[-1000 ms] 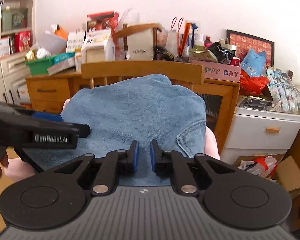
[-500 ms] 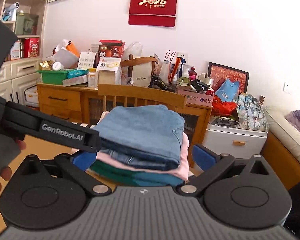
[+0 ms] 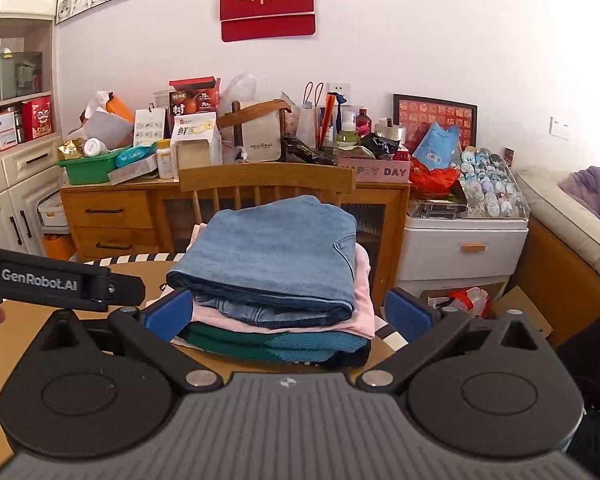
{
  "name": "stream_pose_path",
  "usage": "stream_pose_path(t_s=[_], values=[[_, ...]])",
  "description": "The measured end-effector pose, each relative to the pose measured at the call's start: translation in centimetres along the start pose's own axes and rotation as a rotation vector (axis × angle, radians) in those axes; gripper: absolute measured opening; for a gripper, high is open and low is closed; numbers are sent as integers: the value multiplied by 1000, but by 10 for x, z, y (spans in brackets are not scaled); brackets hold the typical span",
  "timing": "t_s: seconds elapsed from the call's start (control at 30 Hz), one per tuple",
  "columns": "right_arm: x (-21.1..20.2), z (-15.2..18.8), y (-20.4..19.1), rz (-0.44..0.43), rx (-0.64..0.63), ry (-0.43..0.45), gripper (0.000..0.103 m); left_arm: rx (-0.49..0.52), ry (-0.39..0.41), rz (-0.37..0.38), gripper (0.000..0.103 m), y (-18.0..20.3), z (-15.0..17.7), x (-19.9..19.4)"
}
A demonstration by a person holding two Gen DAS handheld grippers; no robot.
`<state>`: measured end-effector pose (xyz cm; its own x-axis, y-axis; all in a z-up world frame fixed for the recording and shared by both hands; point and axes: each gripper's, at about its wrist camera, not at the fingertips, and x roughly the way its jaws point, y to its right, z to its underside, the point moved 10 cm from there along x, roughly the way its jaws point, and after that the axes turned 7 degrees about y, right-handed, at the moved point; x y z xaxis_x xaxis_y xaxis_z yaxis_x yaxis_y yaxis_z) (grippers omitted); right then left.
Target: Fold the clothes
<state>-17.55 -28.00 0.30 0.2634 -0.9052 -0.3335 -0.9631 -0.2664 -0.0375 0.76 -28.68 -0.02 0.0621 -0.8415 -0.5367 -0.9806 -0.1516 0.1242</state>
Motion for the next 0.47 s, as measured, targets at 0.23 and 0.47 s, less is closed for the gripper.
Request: stream_pose_path(t_s=[0.23, 0.47], values=[[6, 4, 5, 6, -8, -13, 102, 27, -1, -20, 103, 2, 3, 3], [14, 3, 21, 7, 105, -38, 102, 27, -2, -14, 103, 1, 8, 6]])
